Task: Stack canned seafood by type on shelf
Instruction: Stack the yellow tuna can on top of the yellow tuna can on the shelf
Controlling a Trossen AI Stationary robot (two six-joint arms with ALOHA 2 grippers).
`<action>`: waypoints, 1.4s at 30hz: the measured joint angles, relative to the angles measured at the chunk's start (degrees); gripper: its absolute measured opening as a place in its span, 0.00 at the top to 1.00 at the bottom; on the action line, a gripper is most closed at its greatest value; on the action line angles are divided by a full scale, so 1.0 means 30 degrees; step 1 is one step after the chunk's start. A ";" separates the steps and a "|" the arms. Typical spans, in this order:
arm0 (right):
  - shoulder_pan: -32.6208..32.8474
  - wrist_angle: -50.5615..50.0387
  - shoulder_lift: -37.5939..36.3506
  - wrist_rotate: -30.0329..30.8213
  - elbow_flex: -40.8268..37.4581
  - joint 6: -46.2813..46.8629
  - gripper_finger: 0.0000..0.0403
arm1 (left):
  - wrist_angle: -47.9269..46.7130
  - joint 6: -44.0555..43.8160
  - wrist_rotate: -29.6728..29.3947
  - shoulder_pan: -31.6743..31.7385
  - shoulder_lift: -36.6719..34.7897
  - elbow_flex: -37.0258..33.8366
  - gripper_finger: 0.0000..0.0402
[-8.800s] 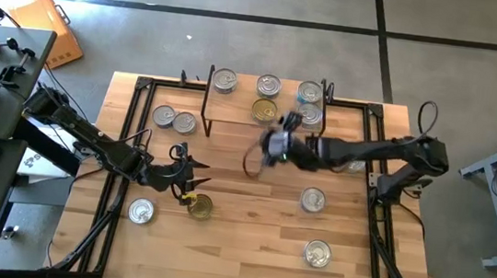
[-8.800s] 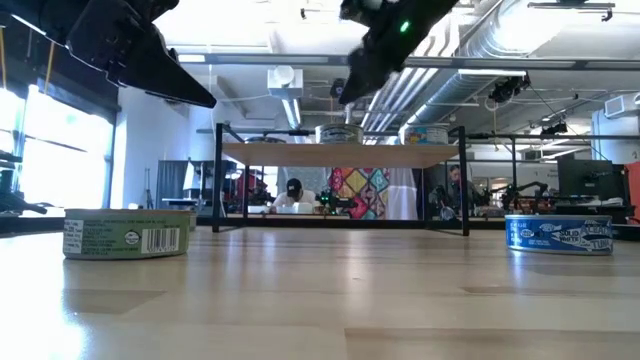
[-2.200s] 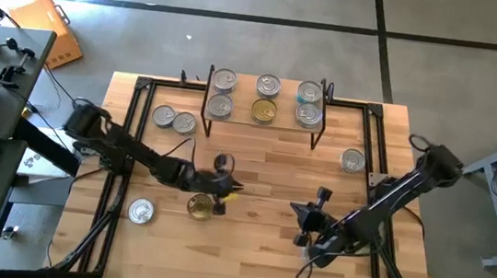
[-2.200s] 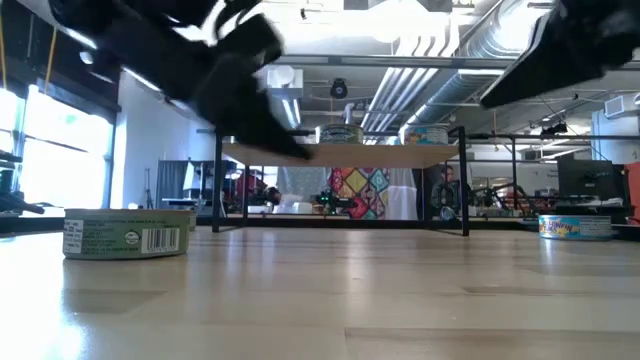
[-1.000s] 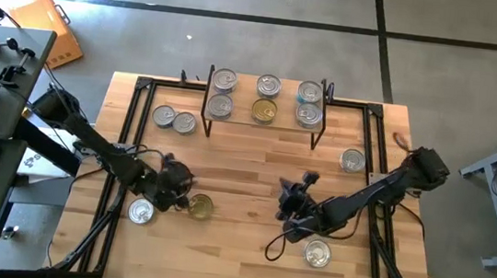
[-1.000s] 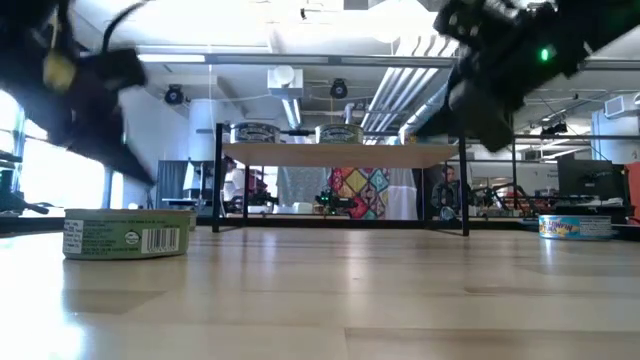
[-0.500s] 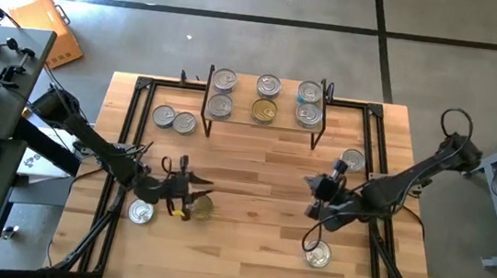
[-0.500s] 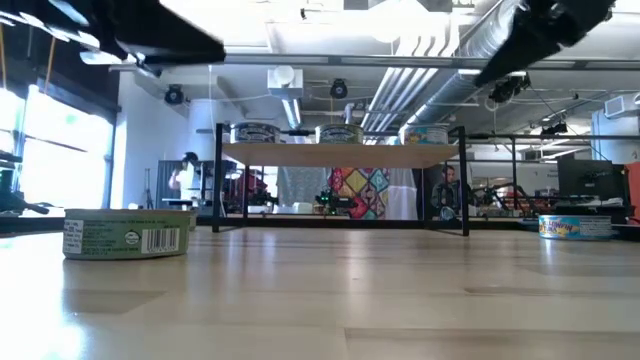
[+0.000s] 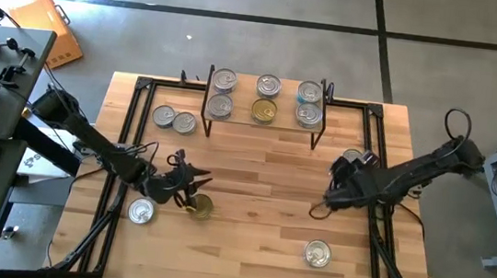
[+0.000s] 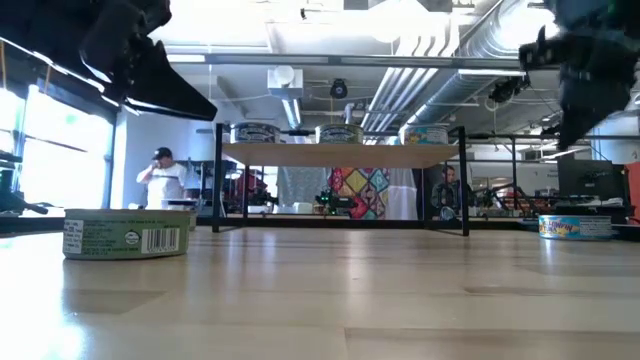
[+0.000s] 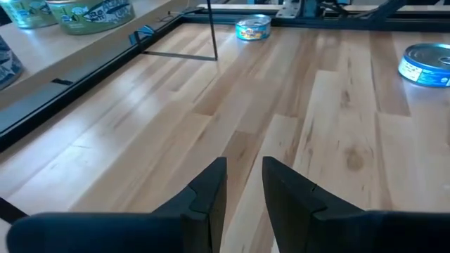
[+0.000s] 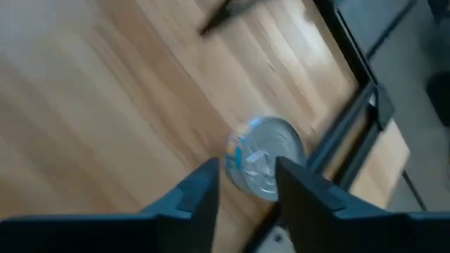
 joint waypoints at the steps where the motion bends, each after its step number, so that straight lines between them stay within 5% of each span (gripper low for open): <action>1: -0.0626 0.0214 -0.0241 -0.0368 -0.0497 -0.0845 0.63 | 0.0003 0.0003 0.0000 0.0069 0.0000 0.0000 0.79; 6: -0.4257 0.3429 -0.1517 -0.2702 -0.2904 -0.4758 0.52 | 0.0013 0.0558 0.0000 0.0353 0.0000 0.0000 0.79; 13: -0.9218 0.7182 -0.0835 -0.4767 -0.3342 -0.9565 0.50 | 0.0285 0.1508 0.0002 0.0733 0.0000 0.0000 0.79; 23: -1.3428 0.7708 0.1408 -0.6692 -0.3335 -1.1491 0.51 | 0.0306 0.1021 0.0498 0.0827 0.0000 0.0000 0.79; 31: -1.2819 1.0274 0.2301 -1.0576 -0.3211 -1.3822 0.51 | 0.0306 0.0415 0.1093 0.0827 0.0000 0.0000 0.79; 36: -1.0228 1.4794 0.2273 -1.3722 -0.3245 -1.4503 0.51 | 0.0343 0.0364 0.1086 0.0827 0.0000 0.0000 0.79; 42: -0.5555 1.8461 0.2374 -1.3693 -0.3377 -1.5500 0.51 | 0.0676 0.0357 0.1093 0.0827 0.0000 0.0000 0.79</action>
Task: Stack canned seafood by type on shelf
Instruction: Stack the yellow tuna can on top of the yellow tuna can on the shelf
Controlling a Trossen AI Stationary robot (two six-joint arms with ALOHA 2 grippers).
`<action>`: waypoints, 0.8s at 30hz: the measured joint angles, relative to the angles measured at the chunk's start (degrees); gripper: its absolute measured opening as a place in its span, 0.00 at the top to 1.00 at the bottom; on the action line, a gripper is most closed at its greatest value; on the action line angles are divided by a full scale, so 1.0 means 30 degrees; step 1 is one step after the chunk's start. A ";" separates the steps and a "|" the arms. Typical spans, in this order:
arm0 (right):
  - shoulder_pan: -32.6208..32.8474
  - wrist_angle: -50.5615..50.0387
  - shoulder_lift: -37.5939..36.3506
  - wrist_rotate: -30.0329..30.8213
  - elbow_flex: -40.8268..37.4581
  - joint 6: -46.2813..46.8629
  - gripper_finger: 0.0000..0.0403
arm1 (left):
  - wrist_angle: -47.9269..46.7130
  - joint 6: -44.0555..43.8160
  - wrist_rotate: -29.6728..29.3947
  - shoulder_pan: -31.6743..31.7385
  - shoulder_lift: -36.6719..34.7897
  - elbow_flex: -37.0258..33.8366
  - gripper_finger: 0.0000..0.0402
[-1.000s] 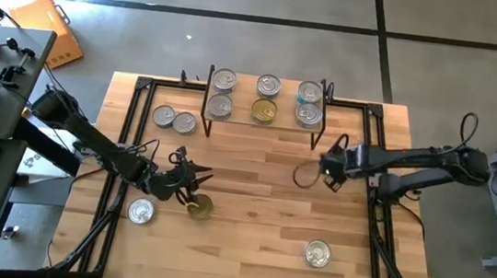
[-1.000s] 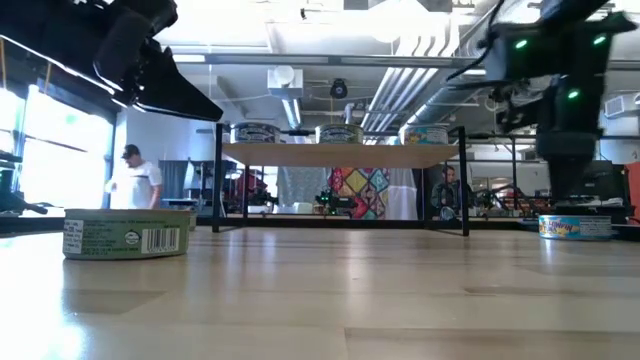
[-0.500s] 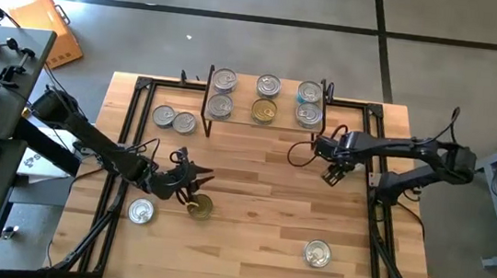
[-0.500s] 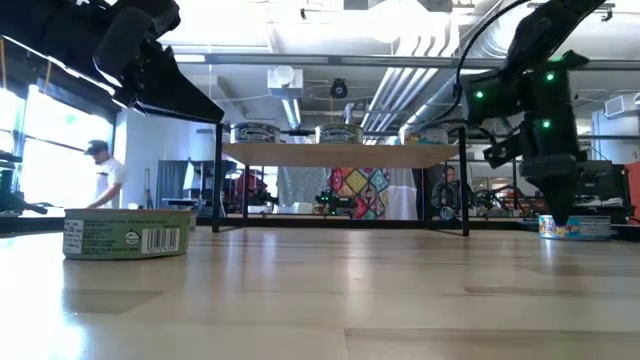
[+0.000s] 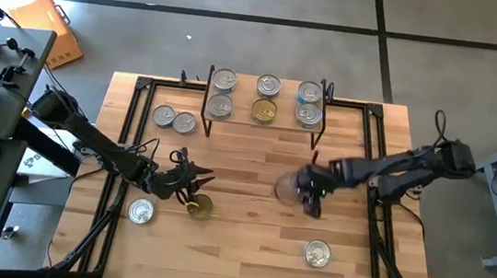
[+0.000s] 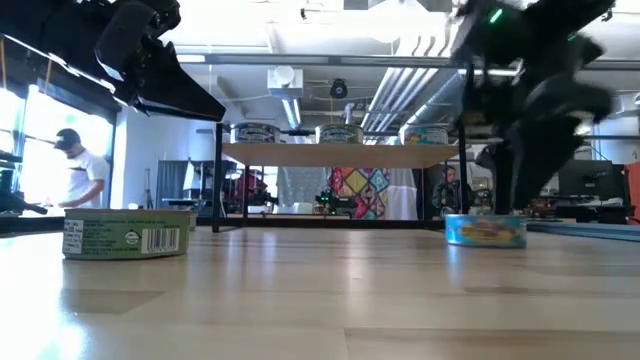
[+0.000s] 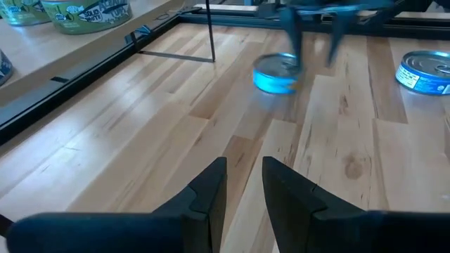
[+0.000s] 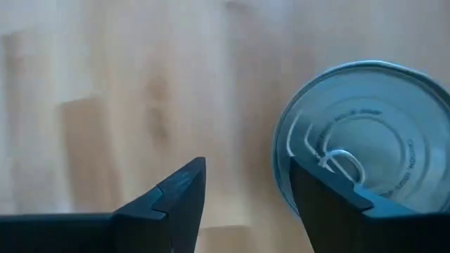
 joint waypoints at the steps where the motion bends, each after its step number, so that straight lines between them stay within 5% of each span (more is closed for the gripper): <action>1: 0.0892 0.0700 0.0026 0.0574 -0.0001 0.0109 0.51 | 0.0002 0.0007 -0.0001 0.0000 0.0000 0.0000 0.79; 7: 0.5378 0.3164 0.1068 0.6473 0.0014 -0.0372 0.51 | 0.0079 0.0137 -0.0006 0.0000 0.0000 0.0000 0.79; 14: 0.7492 0.3850 0.3640 0.9907 0.0093 -0.2240 0.53 | 0.0068 0.0159 -0.0007 0.0000 0.0000 0.0000 0.79; 17: 0.7530 0.5265 0.4968 1.1346 0.0138 -0.2864 0.63 | 0.0083 0.1161 0.0532 -0.0016 0.0000 0.0000 0.79; 20: 0.7302 0.7205 0.6168 1.2642 0.0159 -0.2963 0.78 | 0.0413 0.3841 0.3195 -0.0229 0.0274 -0.0004 0.79; 24: 0.6306 0.9812 0.6867 1.2273 0.0158 -0.2547 0.97 | 0.2670 0.7575 0.4132 -0.0589 0.1480 -0.0007 0.79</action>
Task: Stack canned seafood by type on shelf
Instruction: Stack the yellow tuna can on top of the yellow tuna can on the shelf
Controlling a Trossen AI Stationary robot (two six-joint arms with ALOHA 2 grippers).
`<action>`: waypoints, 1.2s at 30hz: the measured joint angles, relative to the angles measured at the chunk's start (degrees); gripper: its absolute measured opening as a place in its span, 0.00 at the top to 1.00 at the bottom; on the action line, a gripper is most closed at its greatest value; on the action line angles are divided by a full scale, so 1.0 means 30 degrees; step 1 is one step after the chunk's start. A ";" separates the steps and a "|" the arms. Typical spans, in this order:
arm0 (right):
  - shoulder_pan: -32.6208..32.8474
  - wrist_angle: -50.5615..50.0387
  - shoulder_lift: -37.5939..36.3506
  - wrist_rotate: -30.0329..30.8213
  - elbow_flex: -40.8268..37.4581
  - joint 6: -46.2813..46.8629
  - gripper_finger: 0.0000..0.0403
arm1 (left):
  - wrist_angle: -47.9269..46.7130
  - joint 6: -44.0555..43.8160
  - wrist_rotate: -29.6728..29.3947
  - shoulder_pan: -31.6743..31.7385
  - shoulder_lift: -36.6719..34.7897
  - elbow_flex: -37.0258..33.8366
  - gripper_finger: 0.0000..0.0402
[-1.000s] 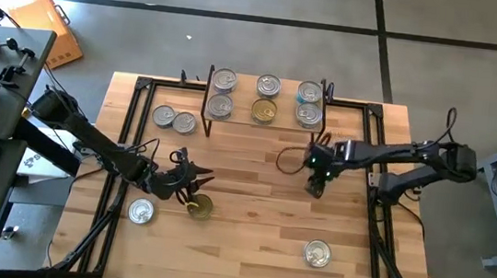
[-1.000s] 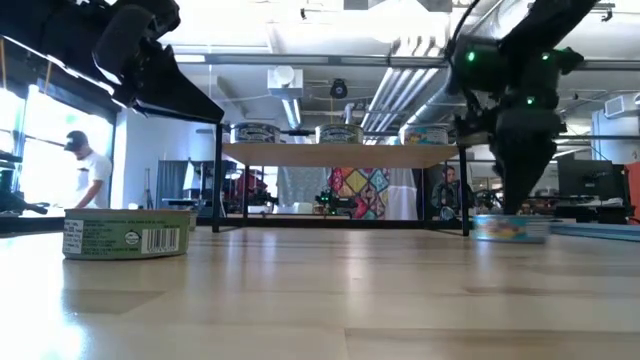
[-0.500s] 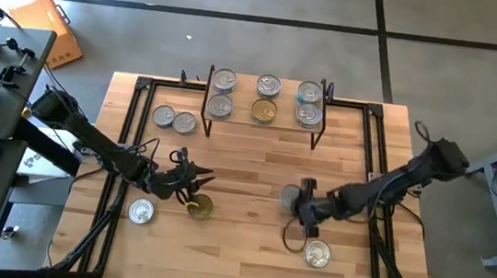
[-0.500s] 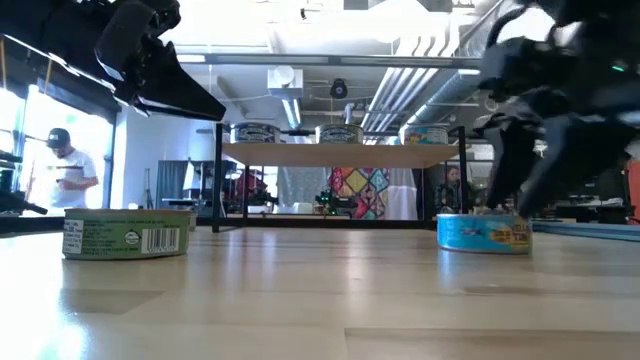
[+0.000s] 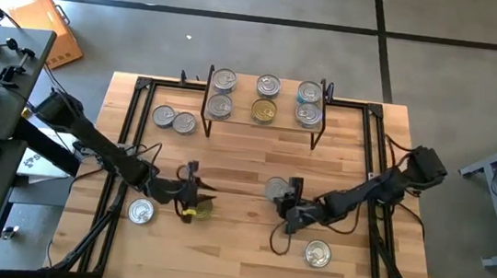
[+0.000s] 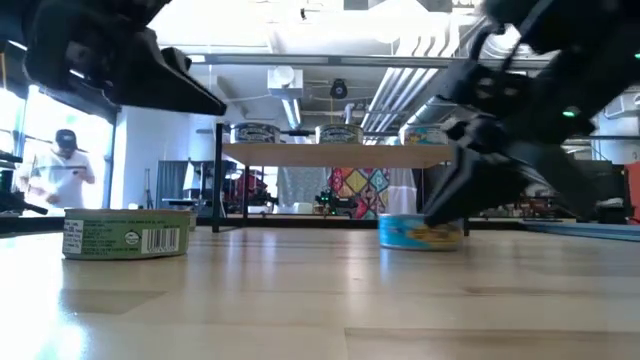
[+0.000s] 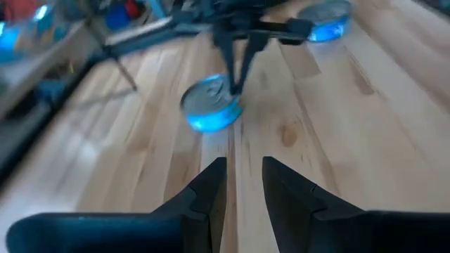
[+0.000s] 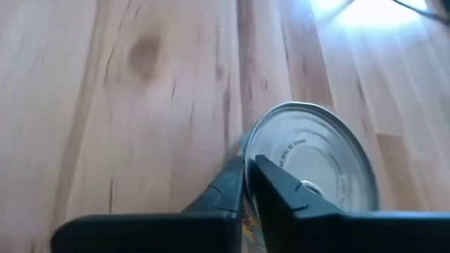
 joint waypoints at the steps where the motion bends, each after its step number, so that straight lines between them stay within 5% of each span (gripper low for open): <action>1: -0.0397 0.0642 0.0010 -0.0470 -0.0055 0.0083 0.98 | 0.0567 0.1081 0.0087 -0.0053 0.0415 -0.0007 0.79; 10: -0.4393 0.6600 -0.0284 -0.9540 -0.0174 -0.1363 0.99 | 0.4441 0.6390 0.0186 0.1122 0.4138 0.0406 0.76; 18: -0.6032 0.8775 -0.0325 -1.0742 0.0201 -0.0069 1.00 | 0.5633 0.7778 0.2492 0.3006 0.6741 0.1497 0.61; 25: -0.4851 0.8295 -0.1152 -0.9713 0.1102 -0.1793 1.00 | 0.6421 0.8927 0.7047 0.4645 0.8533 0.2638 0.54; 36: 0.1793 0.3864 -0.5172 -0.0257 0.1196 -0.1000 1.00 | 0.6928 1.0160 1.2836 0.6877 1.1064 0.4913 0.64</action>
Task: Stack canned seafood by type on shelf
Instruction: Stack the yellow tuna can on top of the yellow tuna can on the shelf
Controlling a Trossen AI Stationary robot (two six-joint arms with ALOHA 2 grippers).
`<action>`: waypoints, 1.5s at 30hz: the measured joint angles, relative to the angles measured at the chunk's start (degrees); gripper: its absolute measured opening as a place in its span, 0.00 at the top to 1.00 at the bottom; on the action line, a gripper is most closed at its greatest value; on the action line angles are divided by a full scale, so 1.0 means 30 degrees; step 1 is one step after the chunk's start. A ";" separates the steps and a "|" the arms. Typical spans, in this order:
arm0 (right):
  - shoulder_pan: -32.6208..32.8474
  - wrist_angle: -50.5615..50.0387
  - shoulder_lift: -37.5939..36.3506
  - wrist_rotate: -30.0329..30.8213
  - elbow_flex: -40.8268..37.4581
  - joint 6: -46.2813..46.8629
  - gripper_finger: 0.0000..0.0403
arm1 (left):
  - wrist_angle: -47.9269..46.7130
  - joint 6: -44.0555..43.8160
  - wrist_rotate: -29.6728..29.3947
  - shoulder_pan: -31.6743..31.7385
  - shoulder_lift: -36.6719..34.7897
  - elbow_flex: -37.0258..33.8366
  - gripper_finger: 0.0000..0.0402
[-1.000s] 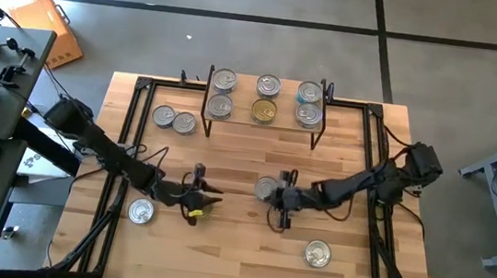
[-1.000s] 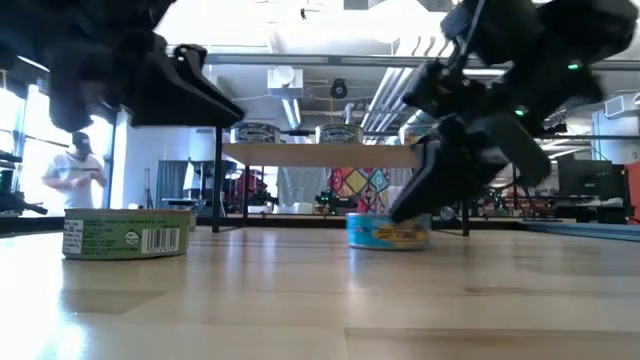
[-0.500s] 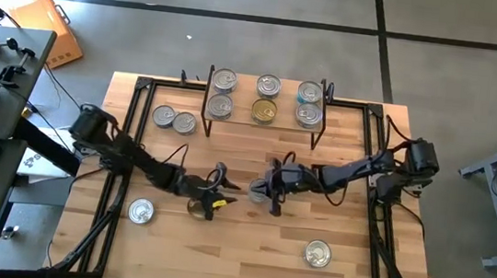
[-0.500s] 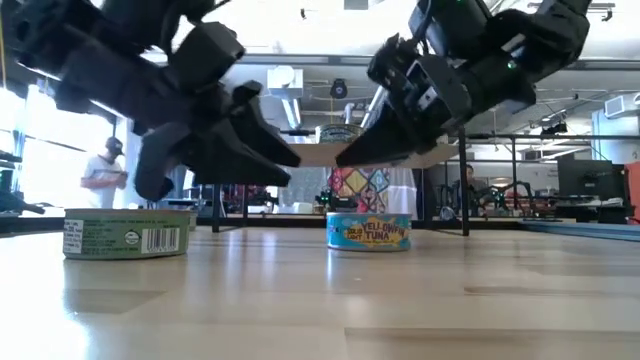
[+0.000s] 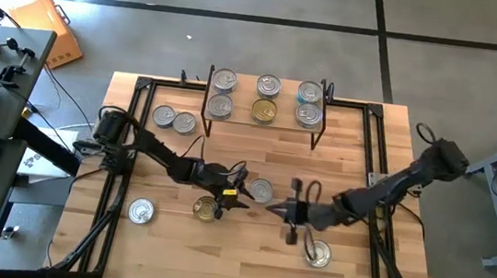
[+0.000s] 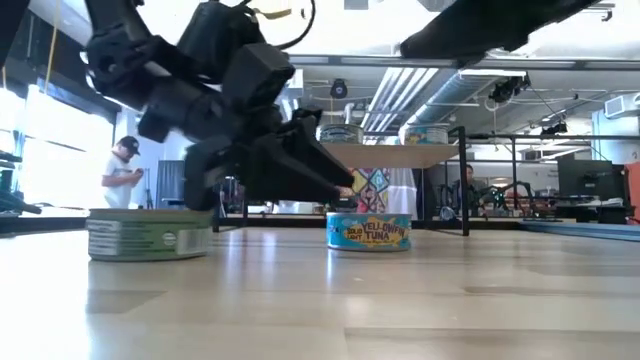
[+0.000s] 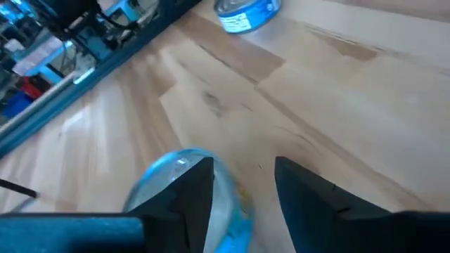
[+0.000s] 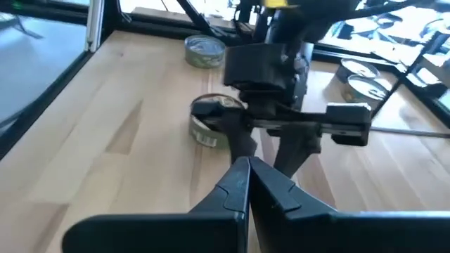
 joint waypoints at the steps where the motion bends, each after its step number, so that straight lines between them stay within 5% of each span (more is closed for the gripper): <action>1: 0.0530 -0.0232 -0.0163 0.0656 -0.0007 0.0201 1.00 | 0.0026 0.0172 0.0022 0.0136 0.0182 0.0247 0.65; 5: 0.2229 -0.0755 -0.0310 0.2760 -0.0007 0.0742 1.00 | -0.1291 0.0703 0.0078 0.0589 0.0527 0.1260 0.67; 15: 0.3217 -0.1340 -0.0303 0.4295 -0.0007 0.1600 1.00 | -1.1039 0.1091 -0.0594 0.0619 0.0476 0.4432 0.80; 21: 0.3162 -0.1423 -0.0303 0.4303 -0.0007 0.1578 1.00 | -1.1472 0.1065 -0.1349 0.0580 0.0476 0.4457 0.97; 30: 0.2704 -0.1525 -0.0303 0.3630 -0.0007 -0.0564 0.99 | -1.2203 -0.2196 -0.1566 0.0627 -0.1608 0.4253 1.00; 38: -0.0073 -0.3129 0.0602 0.0601 -0.0029 -0.1832 0.72 | -1.1664 -0.5772 0.1115 0.1392 -0.2380 0.4318 1.00; 45: -0.1850 -0.1558 0.2940 0.2089 -0.0036 -0.6108 0.46 | -1.1503 -0.6649 0.1917 0.1935 -0.2416 0.4318 1.00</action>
